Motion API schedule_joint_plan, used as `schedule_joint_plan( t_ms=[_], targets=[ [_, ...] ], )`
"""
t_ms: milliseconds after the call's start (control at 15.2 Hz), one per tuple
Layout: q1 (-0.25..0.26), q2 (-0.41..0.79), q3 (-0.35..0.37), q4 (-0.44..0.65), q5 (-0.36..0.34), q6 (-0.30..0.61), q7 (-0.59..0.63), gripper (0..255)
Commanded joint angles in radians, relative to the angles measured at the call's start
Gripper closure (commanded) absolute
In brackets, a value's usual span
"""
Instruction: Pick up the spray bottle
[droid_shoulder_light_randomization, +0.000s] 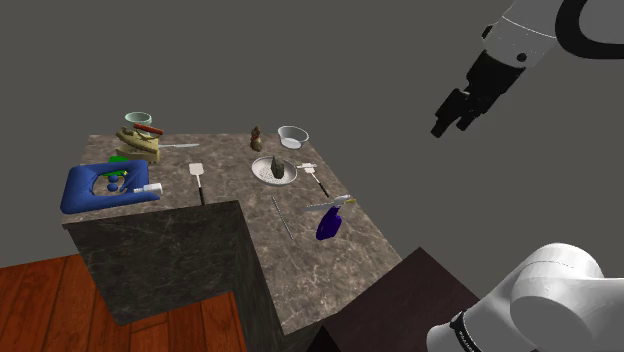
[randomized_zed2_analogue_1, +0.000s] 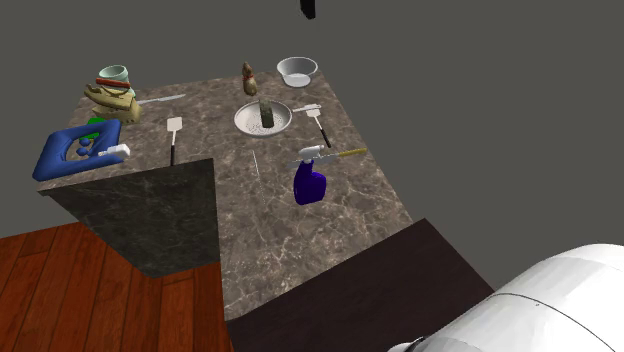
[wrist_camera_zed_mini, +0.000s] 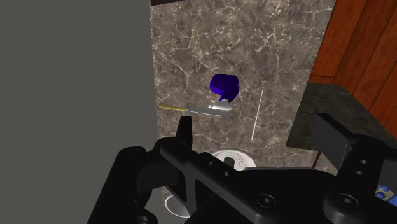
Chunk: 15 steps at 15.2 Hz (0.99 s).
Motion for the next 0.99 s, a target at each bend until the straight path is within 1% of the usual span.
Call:
schedule_joint_plan(
  t_ms=[0,462,924],
  targets=[
    [0.000,0.000,0.000,0.000,0.000,0.000,0.000,0],
    [0.041,0.087,-0.079,-0.154,-0.066,0.248,-0.181,0],
    [0.074,0.255,-0.158,-0.238,-0.128,0.510,-0.353,0]
  ],
)
